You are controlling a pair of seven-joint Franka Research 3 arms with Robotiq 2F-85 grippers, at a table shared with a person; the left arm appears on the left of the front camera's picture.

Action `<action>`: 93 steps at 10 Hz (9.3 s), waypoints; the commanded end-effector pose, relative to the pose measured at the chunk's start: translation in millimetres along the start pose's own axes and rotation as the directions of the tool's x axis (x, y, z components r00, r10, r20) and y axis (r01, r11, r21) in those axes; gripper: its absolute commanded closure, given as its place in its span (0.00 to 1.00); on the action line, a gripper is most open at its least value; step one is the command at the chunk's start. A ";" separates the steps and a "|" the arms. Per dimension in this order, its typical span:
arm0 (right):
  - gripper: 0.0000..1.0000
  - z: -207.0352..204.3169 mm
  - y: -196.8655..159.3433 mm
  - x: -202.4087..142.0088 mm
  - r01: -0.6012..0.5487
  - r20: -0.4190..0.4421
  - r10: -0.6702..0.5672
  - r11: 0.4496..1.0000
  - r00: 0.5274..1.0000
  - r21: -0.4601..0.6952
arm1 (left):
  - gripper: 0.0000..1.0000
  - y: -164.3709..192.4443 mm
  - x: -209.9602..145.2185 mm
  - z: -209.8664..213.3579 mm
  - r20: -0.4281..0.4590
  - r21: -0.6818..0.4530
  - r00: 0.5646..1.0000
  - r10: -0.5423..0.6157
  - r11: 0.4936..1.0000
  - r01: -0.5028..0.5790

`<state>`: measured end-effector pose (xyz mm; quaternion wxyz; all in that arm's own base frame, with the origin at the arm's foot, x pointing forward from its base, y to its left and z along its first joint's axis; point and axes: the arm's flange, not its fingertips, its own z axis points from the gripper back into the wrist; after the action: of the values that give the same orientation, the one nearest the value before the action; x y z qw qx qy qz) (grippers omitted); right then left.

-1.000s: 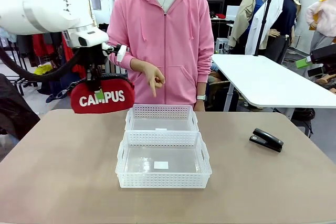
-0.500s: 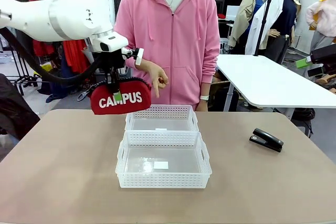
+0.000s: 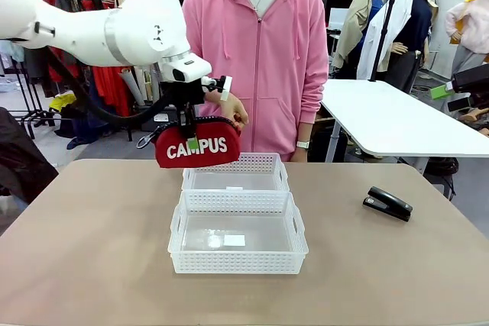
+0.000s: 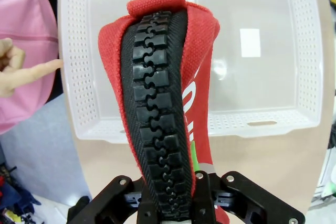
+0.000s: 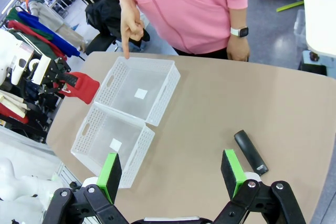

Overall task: Distribute items into two baskets.
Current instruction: Place the picked Pencil pouch into the Organizing basket as instructed by the person, then pick up the Stapler that the person points to.

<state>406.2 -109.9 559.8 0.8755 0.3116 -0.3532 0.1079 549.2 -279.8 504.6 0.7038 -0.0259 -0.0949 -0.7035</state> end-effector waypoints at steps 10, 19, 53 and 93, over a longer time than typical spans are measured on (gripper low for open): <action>0.00 0.4 0.1 1.5 -0.003 0.012 0.003 1.000 1.000 0.016 | 1.00 41.9 55.2 -70.5 -0.040 0.109 0.999 0.015 0.994 -0.010; 0.00 0.4 0.1 1.5 -0.003 0.012 0.003 1.000 1.000 0.016 | 1.00 50.4 52.5 -121.3 -0.015 0.100 1.000 -0.021 0.995 0.023; 0.00 0.4 0.1 1.5 -0.003 0.012 0.003 1.000 1.000 0.016 | 0.03 48.1 74.7 -86.5 -0.023 0.060 0.997 -0.070 0.996 0.071; 0.00 0.4 0.1 1.5 -0.003 0.012 0.003 1.000 1.000 0.016 | 0.03 -75.4 -349.9 133.2 0.593 -0.144 0.553 0.586 0.752 -0.643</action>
<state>406.2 -109.9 559.5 0.8757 0.3116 -0.3529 0.1078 463.7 86.2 568.0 0.8353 -0.2511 -0.3286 -0.3624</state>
